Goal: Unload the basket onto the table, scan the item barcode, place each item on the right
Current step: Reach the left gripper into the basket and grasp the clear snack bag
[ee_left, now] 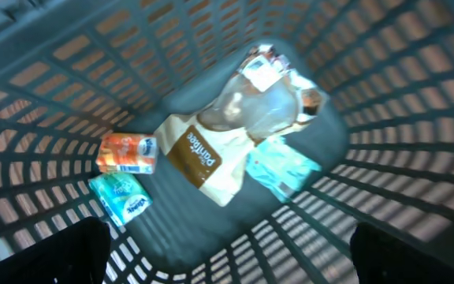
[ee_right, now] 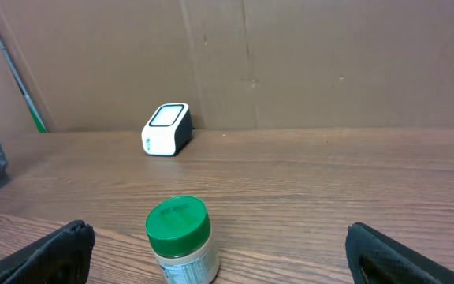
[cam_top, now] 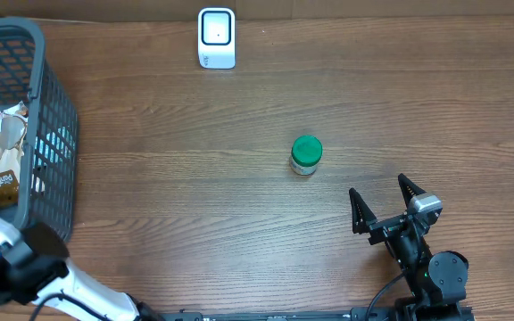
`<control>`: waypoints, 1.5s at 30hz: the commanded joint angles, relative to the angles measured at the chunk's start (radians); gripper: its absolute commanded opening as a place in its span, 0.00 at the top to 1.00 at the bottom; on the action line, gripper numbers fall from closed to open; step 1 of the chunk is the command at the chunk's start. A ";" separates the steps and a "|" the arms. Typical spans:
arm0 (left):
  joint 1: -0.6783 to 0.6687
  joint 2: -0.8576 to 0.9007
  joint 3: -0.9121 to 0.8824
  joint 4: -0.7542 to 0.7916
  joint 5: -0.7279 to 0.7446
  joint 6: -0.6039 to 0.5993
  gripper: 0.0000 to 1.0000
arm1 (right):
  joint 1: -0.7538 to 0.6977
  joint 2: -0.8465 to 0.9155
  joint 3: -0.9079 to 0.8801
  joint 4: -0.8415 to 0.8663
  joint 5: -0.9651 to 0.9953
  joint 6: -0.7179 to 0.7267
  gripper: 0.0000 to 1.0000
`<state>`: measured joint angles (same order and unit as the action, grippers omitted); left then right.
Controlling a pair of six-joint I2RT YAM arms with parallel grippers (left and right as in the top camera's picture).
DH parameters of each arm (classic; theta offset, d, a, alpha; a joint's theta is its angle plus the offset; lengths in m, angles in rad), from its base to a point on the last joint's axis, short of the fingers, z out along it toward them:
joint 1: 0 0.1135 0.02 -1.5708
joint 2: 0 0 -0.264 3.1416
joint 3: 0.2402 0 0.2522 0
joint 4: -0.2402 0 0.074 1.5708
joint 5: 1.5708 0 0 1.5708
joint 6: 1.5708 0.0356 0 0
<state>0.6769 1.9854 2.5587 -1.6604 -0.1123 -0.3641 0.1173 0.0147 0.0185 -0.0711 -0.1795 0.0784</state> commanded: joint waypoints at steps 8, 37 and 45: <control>0.002 0.204 -0.006 -0.010 0.010 0.133 0.03 | -0.006 -0.012 -0.010 0.005 -0.005 -0.001 0.00; -0.062 0.278 -0.643 0.530 -0.126 0.200 0.17 | -0.006 -0.012 -0.010 0.005 -0.005 -0.001 0.00; -0.062 0.277 -0.672 0.547 -0.127 0.200 0.66 | -0.006 -0.012 -0.010 0.006 -0.005 -0.001 0.00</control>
<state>0.6174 2.2459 1.9125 -1.1065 -0.2817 -0.1699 0.1177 0.0147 0.0185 -0.0715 -0.1799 0.0784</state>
